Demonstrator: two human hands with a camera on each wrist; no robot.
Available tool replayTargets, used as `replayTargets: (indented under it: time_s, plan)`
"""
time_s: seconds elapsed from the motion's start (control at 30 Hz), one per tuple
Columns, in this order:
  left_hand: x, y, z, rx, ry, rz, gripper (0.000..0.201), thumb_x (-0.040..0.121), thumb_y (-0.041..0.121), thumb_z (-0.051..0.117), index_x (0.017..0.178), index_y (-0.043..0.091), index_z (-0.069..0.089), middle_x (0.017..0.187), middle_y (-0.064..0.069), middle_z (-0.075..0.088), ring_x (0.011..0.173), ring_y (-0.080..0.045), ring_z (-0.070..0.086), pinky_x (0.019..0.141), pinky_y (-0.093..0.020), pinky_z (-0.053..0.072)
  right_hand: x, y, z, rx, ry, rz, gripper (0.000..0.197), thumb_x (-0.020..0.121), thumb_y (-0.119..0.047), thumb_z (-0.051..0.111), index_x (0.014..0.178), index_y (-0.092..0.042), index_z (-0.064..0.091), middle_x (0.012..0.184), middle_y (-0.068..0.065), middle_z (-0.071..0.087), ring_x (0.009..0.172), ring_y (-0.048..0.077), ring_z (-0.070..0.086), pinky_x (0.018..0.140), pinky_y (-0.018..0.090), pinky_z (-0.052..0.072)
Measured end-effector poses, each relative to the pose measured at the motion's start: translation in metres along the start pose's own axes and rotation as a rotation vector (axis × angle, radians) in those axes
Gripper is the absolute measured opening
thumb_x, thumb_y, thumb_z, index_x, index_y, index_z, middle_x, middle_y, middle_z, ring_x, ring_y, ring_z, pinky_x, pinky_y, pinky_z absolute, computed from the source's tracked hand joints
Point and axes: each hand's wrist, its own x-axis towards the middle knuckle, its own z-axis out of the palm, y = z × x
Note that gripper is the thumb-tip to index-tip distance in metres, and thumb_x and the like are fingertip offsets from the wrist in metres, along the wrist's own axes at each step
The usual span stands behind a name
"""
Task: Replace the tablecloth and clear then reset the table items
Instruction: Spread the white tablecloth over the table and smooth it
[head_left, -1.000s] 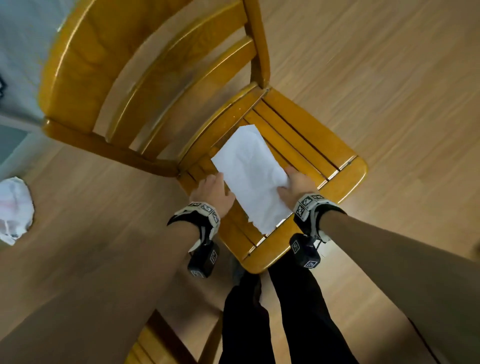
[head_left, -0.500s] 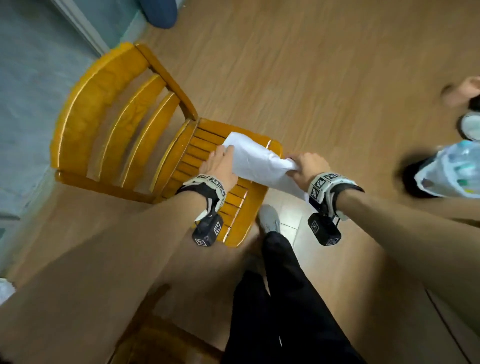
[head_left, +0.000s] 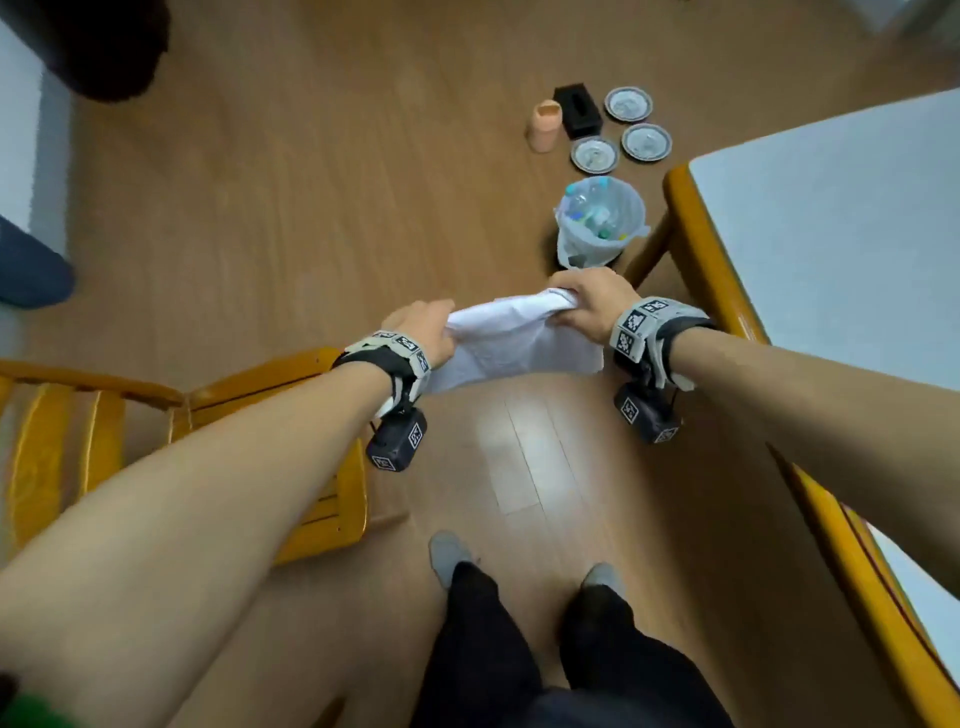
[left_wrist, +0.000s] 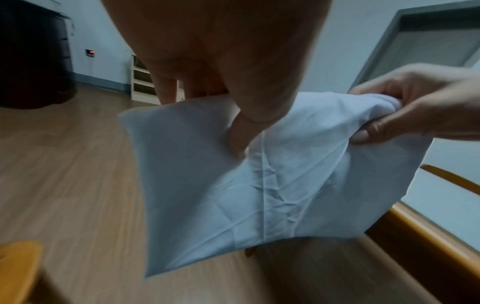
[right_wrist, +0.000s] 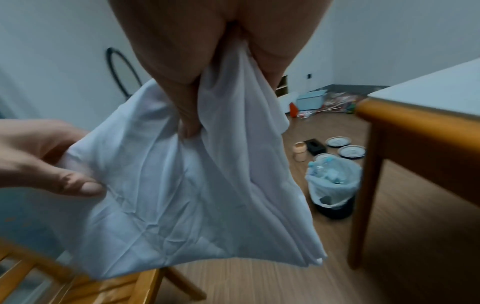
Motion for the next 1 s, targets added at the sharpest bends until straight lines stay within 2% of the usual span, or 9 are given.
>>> replayTargets:
  time_s: [0.1,0.23,0.37,0.43,0.6,0.73,0.8,0.93,1.0]
  plan:
    - [0.011,0.073,-0.016,-0.011,0.025,0.061,0.021,0.093,0.029,0.048,0.104,0.013,0.055,0.108,-0.017,0.064,0.094,-0.037,0.06,0.068,-0.035,0.04,-0.042,0.055,-0.034,0.054,0.101,0.079,0.014,0.077,-0.024,0.073,0.089,-0.021,0.066,0.085,-0.002,0.066,0.089,0.027,0.063,0.074,0.034,0.047]
    - [0.023,0.17,-0.024,0.02,-0.056,0.149,0.023,0.092,0.031,0.054,0.102,0.01,0.054,0.113,-0.018,0.062,0.1,-0.038,0.06,0.076,-0.038,0.045,-0.109,0.127,-0.069,0.033,0.214,0.194,0.025,0.08,-0.044,0.067,0.092,-0.022,0.065,0.093,0.004,0.068,0.089,0.029,0.061,0.069,0.034,0.045]
    - [0.035,0.276,-0.029,0.099,-0.166,0.241,0.026,0.087,0.019,0.063,0.11,0.007,0.058,0.116,-0.016,0.062,0.104,-0.035,0.059,0.074,-0.034,0.041,-0.181,0.197,-0.104,0.0,0.241,0.344,0.025,0.084,-0.048,0.065,0.084,-0.024,0.056,0.087,0.003,0.062,0.082,0.028,0.056,0.064,0.031,0.035]
    - [0.039,0.329,-0.031,0.134,-0.164,0.318,0.031,0.086,0.019,0.064,0.114,0.006,0.059,0.117,-0.014,0.062,0.105,-0.034,0.058,0.076,-0.034,0.042,-0.22,0.23,-0.118,0.04,0.28,0.435,0.028,0.084,-0.048,0.065,0.084,-0.021,0.058,0.086,0.002,0.062,0.078,0.026,0.054,0.063,0.031,0.035]
    - [0.046,0.456,-0.026,0.225,-0.137,0.523,0.029,0.085,0.022,0.065,0.111,0.009,0.061,0.112,-0.014,0.064,0.101,-0.033,0.06,0.079,-0.035,0.047,-0.317,0.303,-0.138,0.136,0.32,0.672,0.036,0.081,-0.055,0.066,0.086,-0.02,0.063,0.084,0.003,0.061,0.079,0.027,0.057,0.063,0.03,0.037]
    - [0.055,0.537,-0.007,0.257,-0.154,0.688,0.024,0.091,0.029,0.057,0.112,0.017,0.061,0.115,-0.009,0.064,0.105,-0.032,0.059,0.078,-0.031,0.043,-0.383,0.348,-0.138,0.19,0.37,0.853,0.034,0.082,-0.051,0.066,0.09,-0.018,0.064,0.085,0.004,0.063,0.079,0.026,0.058,0.064,0.03,0.039]
    - [0.061,0.567,0.004,0.286,-0.163,0.75,0.022,0.09,0.025,0.053,0.111,0.021,0.06,0.115,-0.008,0.064,0.103,-0.032,0.06,0.079,-0.033,0.046,-0.405,0.365,-0.133,0.219,0.408,0.936,0.03,0.085,-0.045,0.065,0.091,-0.016,0.064,0.088,0.006,0.064,0.08,0.027,0.058,0.065,0.03,0.04]
    - [0.082,0.617,0.022,0.352,-0.193,0.875,0.029,0.083,0.014,0.051,0.111,0.02,0.058,0.113,-0.007,0.062,0.1,-0.032,0.059,0.076,-0.033,0.044,-0.424,0.391,-0.121,0.249,0.457,1.086,0.019,0.09,-0.031,0.061,0.095,-0.013,0.061,0.095,0.009,0.064,0.088,0.03,0.06,0.067,0.031,0.04]
    - [0.1,0.64,0.029,0.381,-0.173,0.936,0.031,0.084,0.012,0.049,0.113,0.02,0.057,0.113,-0.007,0.061,0.1,-0.032,0.058,0.075,-0.033,0.042,-0.426,0.402,-0.116,0.272,0.503,1.153,0.02,0.091,-0.027,0.061,0.106,-0.014,0.062,0.102,0.009,0.065,0.094,0.03,0.06,0.07,0.031,0.04]
